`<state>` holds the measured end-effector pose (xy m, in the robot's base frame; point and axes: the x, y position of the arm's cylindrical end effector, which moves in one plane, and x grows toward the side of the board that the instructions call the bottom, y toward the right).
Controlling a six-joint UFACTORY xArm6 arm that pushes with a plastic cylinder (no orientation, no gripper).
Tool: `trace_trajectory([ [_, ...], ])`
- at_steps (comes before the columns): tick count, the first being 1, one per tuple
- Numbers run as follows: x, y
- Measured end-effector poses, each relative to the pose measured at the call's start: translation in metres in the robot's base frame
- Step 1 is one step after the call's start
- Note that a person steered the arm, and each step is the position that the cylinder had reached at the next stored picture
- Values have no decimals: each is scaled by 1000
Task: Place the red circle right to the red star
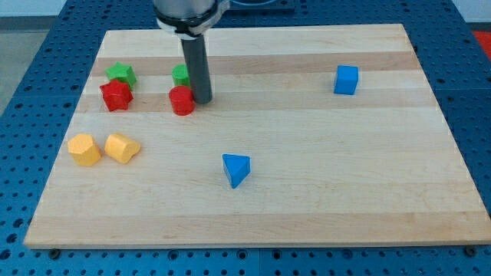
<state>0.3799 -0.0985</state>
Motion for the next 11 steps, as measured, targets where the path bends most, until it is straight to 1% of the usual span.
trace_trajectory([
  [3, -2, -34],
  [4, 6, -10],
  [5, 23, 33],
  [6, 39, 24],
  [7, 36, -15],
  [8, 26, -44],
  [10, 0, -60],
  [11, 0, -69],
])
